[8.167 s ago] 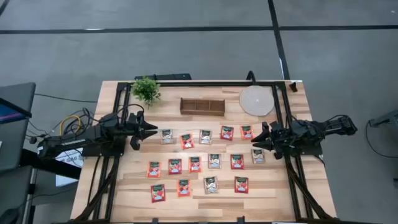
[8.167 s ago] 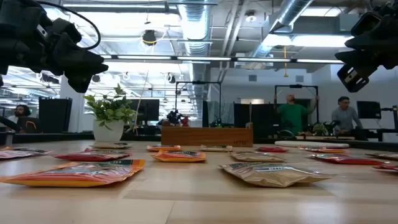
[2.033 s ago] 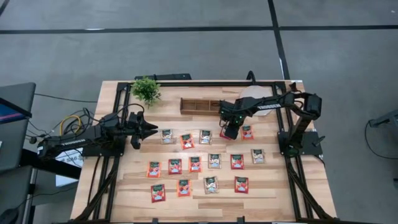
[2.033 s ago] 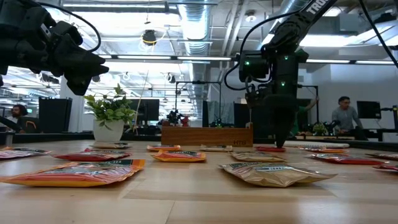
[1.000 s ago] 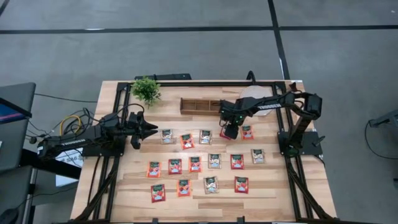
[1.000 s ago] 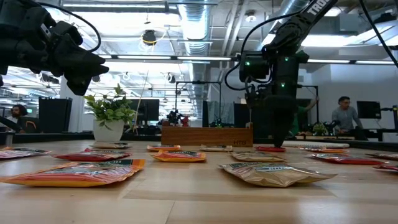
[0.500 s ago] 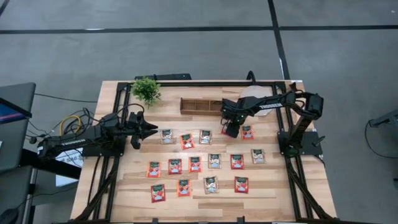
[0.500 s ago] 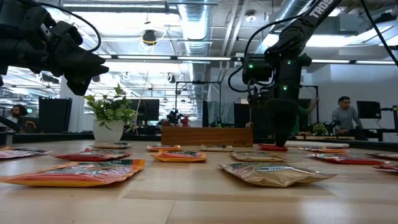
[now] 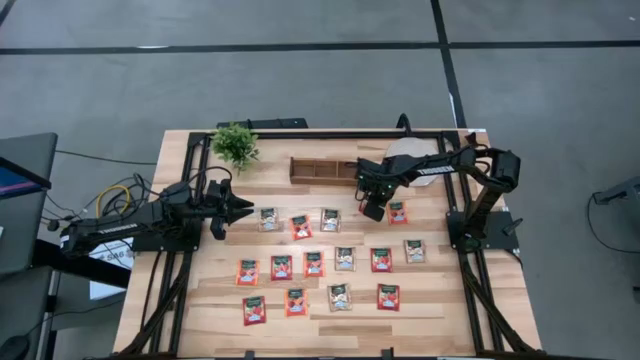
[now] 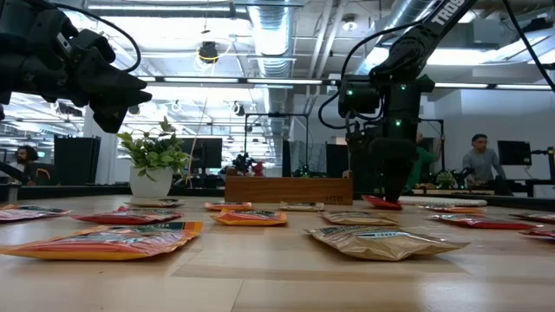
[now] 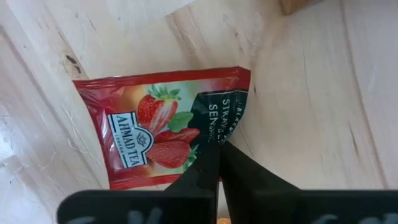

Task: Pick & Place Tea
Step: Put the red tea bag into the right section of the wooden organizer

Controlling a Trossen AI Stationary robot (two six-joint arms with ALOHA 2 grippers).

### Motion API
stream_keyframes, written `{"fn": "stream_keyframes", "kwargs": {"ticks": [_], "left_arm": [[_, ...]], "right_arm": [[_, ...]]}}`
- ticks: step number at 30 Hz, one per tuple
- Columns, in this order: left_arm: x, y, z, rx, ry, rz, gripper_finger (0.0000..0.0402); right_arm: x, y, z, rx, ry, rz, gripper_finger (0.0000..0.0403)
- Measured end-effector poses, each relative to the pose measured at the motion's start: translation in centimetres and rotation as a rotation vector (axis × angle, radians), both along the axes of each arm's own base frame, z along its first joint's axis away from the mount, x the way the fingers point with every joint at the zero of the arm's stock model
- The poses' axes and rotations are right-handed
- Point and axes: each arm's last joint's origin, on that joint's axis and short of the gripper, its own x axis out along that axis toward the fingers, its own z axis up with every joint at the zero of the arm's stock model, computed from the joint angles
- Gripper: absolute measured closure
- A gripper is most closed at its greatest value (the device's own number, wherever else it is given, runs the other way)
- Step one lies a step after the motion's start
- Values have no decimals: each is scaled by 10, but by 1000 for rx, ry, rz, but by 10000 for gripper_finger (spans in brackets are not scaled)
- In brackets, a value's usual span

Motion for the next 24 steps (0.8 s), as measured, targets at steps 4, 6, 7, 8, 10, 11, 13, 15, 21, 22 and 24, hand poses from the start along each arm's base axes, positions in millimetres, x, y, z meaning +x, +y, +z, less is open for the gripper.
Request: {"fn": "stream_keyframes", "kwargs": {"ticks": [4, 6, 7, 8, 10, 11, 13, 15, 21, 22, 24], "left_arm": [[0, 0, 0, 0, 0, 0, 296], [0, 0, 0, 0, 0, 0, 296], [0, 0, 0, 0, 0, 0, 296], [0, 0, 0, -2, 0, 0, 296], [0, 0, 0, -3, 0, 0, 296], [0, 0, 0, -3, 0, 0, 296], [0, 0, 0, -3, 0, 0, 296], [0, 0, 0, -3, -1, 0, 296], [0, 0, 0, -3, 0, 0, 296], [0, 0, 0, -3, -1, 0, 296], [0, 0, 0, -3, 0, 0, 296]], "right_arm": [[-1, 1, 5, 29, 49, 4, 401], [-1, 2, 7, 43, 78, 7, 401], [0, 3, 9, 45, 84, 12, 400], [1, 4, 12, 46, 94, 19, 400], [3, 6, 16, 45, 105, 33, 402], [4, 9, 17, 46, 113, 41, 402], [6, 14, 20, 45, 125, 59, 402], [8, 19, 23, 11, 143, 75, 402], [11, 43, 34, -190, 267, 171, 402], [12, 47, 37, -225, 279, 183, 402], [16, 54, 41, -304, 281, 202, 402]]}}
